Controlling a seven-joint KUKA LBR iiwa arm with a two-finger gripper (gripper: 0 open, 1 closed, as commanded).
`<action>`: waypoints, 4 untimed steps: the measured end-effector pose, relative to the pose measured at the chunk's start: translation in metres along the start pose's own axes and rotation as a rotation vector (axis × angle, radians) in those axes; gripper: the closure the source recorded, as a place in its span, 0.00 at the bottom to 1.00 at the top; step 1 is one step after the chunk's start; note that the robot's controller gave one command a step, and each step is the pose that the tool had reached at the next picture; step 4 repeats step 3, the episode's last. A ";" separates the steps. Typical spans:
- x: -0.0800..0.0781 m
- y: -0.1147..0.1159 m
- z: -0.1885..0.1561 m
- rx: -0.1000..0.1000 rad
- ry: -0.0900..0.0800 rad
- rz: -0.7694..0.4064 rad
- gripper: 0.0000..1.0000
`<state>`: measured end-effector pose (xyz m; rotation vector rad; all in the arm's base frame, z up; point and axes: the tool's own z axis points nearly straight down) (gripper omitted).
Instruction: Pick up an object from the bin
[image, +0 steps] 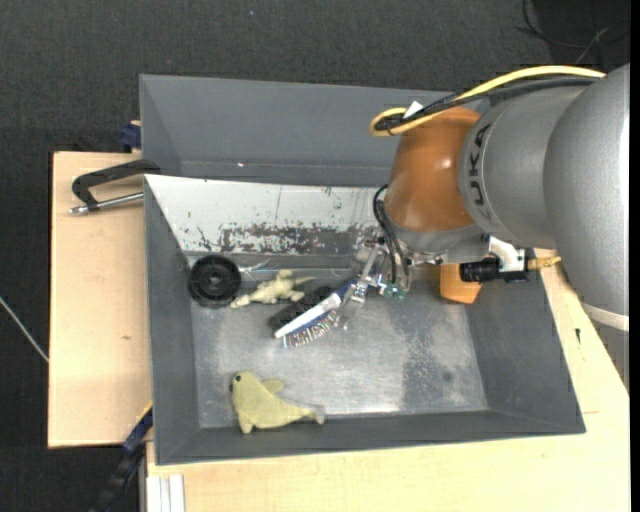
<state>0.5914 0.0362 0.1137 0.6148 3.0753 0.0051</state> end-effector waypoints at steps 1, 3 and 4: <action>0.034 0.043 0.040 0.006 -0.002 -0.092 0.00; 0.047 0.065 -0.126 -0.003 -0.005 -0.087 1.00; 0.047 0.065 -0.126 -0.003 -0.005 -0.087 1.00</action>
Offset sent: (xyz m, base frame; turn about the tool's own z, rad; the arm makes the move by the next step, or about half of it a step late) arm -0.0172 0.0541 -0.0437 -0.0908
